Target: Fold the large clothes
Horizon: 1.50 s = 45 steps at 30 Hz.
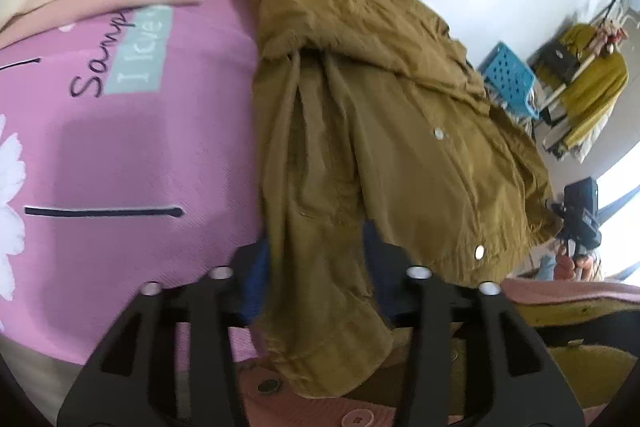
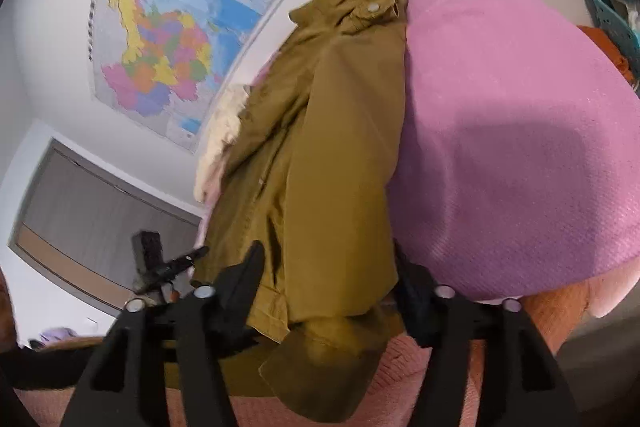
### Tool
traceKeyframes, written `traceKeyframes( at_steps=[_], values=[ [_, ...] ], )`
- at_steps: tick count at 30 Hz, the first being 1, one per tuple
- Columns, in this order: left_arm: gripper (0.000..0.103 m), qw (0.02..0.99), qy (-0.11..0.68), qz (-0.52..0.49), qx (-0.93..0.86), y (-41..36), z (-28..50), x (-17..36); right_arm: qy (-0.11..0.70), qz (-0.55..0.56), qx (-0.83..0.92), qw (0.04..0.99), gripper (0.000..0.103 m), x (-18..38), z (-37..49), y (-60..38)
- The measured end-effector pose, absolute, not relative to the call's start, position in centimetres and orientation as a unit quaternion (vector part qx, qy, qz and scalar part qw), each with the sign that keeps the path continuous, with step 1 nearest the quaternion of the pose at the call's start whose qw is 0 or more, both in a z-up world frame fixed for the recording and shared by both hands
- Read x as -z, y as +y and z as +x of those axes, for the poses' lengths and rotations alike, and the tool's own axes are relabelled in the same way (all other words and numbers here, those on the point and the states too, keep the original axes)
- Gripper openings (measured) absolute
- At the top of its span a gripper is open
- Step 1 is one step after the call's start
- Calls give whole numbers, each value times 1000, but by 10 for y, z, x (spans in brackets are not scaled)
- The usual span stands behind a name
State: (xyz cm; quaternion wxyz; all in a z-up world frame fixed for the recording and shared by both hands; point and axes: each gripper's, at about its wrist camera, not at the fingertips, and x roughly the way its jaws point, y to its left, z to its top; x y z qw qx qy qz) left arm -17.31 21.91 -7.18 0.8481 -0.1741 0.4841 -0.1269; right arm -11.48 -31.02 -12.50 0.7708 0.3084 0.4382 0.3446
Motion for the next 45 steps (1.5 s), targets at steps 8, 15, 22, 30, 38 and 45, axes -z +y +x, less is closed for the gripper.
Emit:
traceKeyframes(
  at_steps=[8,15,22,30,38,45],
  values=[
    [78,842,492,-159,154,199,-178,81,437,292,-380,762,21,125,-116,-286],
    [16,856,473,-172,116,206,-180,54,382,336,-400,762,5,102,-118,-308],
    [15,873,428,-202,120,219,-180,13,321,345,-424,773,5,59,-103,-314],
    [16,870,415,-232,127,232,-163,-11,290,359,-428,777,5,28,-70,-322],
    [17,879,401,-226,124,236,-136,-37,277,348,-428,787,6,-2,-31,-315],
    [17,887,396,-211,108,238,-116,-48,278,336,-424,794,6,-16,-8,-310]
  ],
)
